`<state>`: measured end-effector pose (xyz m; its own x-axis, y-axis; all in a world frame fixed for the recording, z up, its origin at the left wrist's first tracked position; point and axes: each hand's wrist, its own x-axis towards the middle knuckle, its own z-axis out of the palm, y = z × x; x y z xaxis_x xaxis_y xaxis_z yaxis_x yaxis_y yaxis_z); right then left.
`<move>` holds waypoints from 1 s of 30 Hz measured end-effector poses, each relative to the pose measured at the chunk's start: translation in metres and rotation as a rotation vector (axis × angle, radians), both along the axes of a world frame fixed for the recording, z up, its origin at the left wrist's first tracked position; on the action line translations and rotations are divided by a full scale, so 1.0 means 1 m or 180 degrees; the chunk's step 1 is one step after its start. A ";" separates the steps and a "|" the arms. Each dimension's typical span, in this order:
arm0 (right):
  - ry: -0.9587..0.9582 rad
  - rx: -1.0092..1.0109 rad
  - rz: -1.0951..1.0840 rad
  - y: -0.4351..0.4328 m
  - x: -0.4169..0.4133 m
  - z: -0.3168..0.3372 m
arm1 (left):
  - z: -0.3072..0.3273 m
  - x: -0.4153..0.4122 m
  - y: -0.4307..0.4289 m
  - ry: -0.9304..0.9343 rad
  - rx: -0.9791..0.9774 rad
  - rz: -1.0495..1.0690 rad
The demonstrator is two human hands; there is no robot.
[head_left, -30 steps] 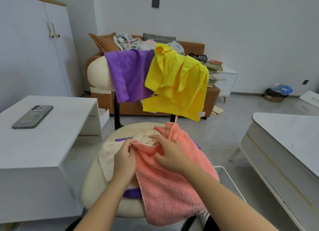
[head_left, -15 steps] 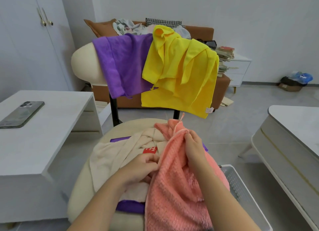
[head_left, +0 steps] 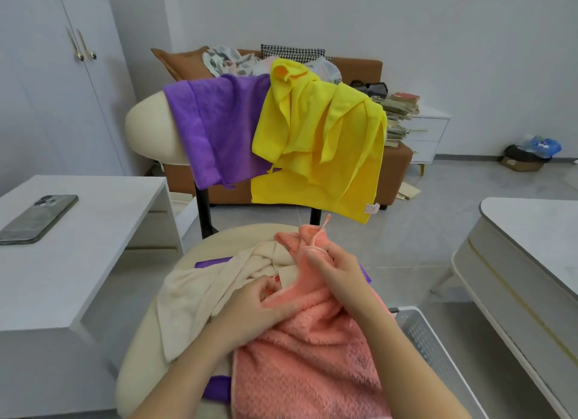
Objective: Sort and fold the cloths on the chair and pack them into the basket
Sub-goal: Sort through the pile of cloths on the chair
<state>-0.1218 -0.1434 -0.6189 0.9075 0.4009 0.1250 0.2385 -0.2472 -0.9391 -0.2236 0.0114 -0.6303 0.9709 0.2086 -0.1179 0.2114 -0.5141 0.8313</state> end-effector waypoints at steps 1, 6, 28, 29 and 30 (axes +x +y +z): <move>-0.0021 -0.0078 -0.0054 -0.002 0.002 0.004 | 0.003 -0.002 0.002 0.0078 0.0188 -0.0174; -0.0436 -0.0384 -0.0420 -0.014 0.013 0.054 | 0.045 -0.007 0.019 0.0358 0.0557 -0.0676; -0.1482 0.0517 -0.1374 -0.092 -0.032 0.343 | 0.346 -0.054 0.056 -0.1179 0.3092 0.2159; -0.1423 0.0822 -0.1263 -0.090 -0.038 0.354 | 0.358 -0.059 0.053 -0.1367 0.2890 0.2301; -0.1468 0.1065 -0.1204 -0.088 -0.041 0.363 | 0.371 -0.064 0.053 -0.1590 0.2658 0.2408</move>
<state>-0.1624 -0.2316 -0.2559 0.8018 -0.0609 0.5944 0.5869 -0.1065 -0.8026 -0.2877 0.0640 -0.2595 0.4733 0.5710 0.6708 0.4400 -0.8129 0.3816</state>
